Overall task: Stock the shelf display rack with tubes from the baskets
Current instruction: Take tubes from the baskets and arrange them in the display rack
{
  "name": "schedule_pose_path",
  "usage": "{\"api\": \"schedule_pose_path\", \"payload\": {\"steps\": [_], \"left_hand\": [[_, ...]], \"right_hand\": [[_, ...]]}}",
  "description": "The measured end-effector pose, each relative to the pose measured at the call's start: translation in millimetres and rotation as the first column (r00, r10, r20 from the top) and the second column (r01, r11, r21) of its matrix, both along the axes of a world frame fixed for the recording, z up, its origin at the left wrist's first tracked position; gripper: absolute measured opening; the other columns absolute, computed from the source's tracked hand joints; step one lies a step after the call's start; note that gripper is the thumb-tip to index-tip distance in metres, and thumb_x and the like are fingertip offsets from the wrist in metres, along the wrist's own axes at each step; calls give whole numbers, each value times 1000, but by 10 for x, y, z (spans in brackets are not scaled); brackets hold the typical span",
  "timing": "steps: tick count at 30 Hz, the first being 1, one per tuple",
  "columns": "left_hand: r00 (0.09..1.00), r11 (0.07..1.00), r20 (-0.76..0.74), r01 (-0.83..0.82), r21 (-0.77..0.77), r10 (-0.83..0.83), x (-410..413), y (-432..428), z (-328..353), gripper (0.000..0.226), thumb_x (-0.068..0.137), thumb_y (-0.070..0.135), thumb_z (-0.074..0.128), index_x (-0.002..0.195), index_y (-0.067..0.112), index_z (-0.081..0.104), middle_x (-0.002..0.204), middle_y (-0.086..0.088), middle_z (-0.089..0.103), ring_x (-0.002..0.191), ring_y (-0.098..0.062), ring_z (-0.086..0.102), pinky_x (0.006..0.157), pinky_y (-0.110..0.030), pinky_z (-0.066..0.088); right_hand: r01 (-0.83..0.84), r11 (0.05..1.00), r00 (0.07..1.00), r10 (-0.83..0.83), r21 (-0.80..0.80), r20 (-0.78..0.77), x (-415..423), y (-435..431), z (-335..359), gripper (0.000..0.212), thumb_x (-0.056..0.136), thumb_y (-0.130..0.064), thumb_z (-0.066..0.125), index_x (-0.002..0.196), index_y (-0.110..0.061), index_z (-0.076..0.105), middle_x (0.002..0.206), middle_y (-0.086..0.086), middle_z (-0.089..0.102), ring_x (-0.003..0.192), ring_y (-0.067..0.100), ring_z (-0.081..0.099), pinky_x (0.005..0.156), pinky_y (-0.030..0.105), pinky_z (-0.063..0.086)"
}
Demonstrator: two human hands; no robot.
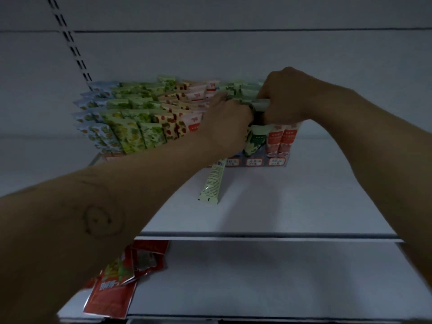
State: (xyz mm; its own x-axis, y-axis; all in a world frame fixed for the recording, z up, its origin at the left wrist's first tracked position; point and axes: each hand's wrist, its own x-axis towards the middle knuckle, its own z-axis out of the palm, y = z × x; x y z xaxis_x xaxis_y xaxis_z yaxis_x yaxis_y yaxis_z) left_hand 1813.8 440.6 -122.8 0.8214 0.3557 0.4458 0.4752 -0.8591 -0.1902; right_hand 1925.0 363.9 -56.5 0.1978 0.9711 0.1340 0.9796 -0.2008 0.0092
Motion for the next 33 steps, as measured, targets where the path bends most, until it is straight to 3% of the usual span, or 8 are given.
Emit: {"api": "schedule_pose_path", "payload": {"steps": [6,10,12,15,20,26,30,33], "left_hand": [[996,998,-86,-34,55,38,-112,-109,-33,11,74,15,59,80,19,67,92,-7,67,100,-28,59,113,-39,19],[997,999,-77,-10,36,13,-87,-63,36,14,72,14,60,83,16,69,89,-7,68,96,-27,60,103,-36,24],[988,1000,-152,-15,24,19,-75,0,74,17,72,24,67,88,17,68,95,-7,68,99,-26,58,96,-33,26],[974,997,-215,62,-39,-69,-118,70,156,38,73,41,74,102,16,70,103,-10,67,104,-29,56,96,-36,32],[972,961,57,235,-145,-229,-221,66,263,37,77,52,67,94,19,72,92,-5,70,96,-27,59,97,-38,36],[980,985,152,143,-100,-127,-80,-137,210,27,80,45,69,97,25,73,105,-5,66,114,-22,49,107,-38,25],[961,961,164,245,-132,-222,-153,-47,235,16,82,26,72,81,11,73,93,-10,66,97,-31,55,83,-38,42],[958,954,206,240,-181,-201,-265,25,208,18,84,23,70,79,6,67,105,-9,60,97,-29,52,74,-32,38]], "right_hand": [[6,996,1000,-5,-87,4,-71,5,49,27,83,-28,64,75,-3,60,61,6,47,54,19,42,49,25,32],[37,999,999,-37,-39,1,-43,27,-20,25,84,-20,60,64,-7,50,60,3,45,54,18,43,49,23,34],[49,999,999,-49,-7,7,-19,27,-71,17,84,-20,58,81,-3,61,68,4,51,61,20,49,56,25,41],[46,998,999,-46,32,-2,7,33,-109,33,84,-22,57,111,-4,65,98,12,65,82,27,60,72,32,51],[23,993,999,-27,113,36,71,31,-182,21,84,-28,63,89,-8,69,66,2,52,58,17,48,53,24,37],[-20,983,1000,23,183,-17,94,-32,-111,12,78,-14,62,87,-12,71,75,6,60,62,17,50,50,22,35],[-26,994,1000,24,109,14,43,-59,-44,15,80,-13,60,92,-8,67,85,12,63,77,26,58,60,28,45],[-11,998,1000,10,55,8,10,-66,-30,18,81,-13,59,97,-8,65,86,9,60,73,22,54,52,25,37]]}}
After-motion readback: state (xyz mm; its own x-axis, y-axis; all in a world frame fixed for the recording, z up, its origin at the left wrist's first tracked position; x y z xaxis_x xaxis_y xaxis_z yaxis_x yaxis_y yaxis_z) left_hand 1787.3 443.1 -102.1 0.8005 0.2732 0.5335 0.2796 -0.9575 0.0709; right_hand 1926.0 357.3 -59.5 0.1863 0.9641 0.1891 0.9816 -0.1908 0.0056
